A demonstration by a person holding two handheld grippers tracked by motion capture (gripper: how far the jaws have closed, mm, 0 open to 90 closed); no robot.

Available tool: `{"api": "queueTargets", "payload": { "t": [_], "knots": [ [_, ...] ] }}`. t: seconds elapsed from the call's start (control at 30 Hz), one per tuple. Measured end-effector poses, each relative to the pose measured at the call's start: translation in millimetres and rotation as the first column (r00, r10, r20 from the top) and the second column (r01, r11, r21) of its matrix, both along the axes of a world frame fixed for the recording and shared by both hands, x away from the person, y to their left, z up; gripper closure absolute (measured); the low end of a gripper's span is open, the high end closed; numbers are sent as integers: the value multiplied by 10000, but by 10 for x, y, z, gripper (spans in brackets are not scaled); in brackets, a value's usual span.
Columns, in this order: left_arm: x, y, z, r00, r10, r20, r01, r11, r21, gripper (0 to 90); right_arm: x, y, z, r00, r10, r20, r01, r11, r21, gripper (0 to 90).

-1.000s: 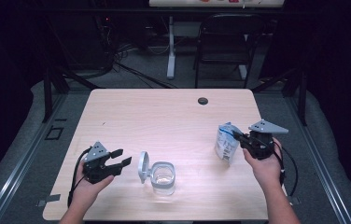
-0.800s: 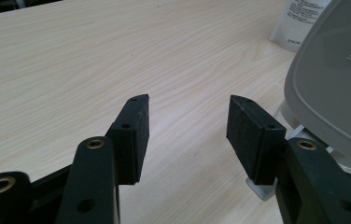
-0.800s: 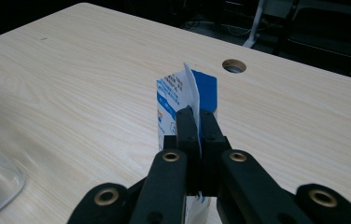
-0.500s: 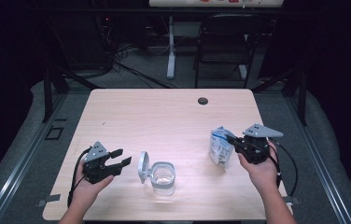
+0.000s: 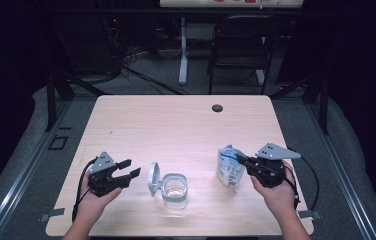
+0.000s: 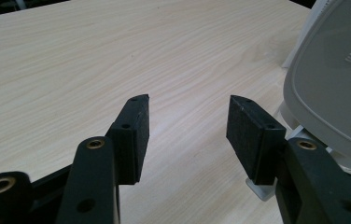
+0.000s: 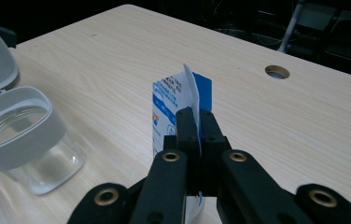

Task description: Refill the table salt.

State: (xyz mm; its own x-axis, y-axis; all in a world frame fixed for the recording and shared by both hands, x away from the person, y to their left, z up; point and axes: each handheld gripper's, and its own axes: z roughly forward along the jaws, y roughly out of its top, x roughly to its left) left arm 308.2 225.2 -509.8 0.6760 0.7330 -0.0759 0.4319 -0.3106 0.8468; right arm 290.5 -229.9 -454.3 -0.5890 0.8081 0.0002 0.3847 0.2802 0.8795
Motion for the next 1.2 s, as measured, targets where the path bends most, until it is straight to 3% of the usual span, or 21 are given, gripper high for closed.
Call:
{"api": "queueTargets", "payload": {
  "t": [0.4,0.7,1.2],
  "knots": [
    [-2,-10,-5,10000,-21,-19,21,10000,0,500,-182,10,-44,9997,247,38,-248,9993,284,900],
    [-2,-6,-3,10000,-21,-20,21,10000,-19,503,-282,-7,-47,9992,381,149,-385,9990,223,900],
    [3,0,-15,10000,9,12,-9,10000,-75,502,-316,-69,-97,9988,331,365,-347,9984,441,893]
  ]
}}
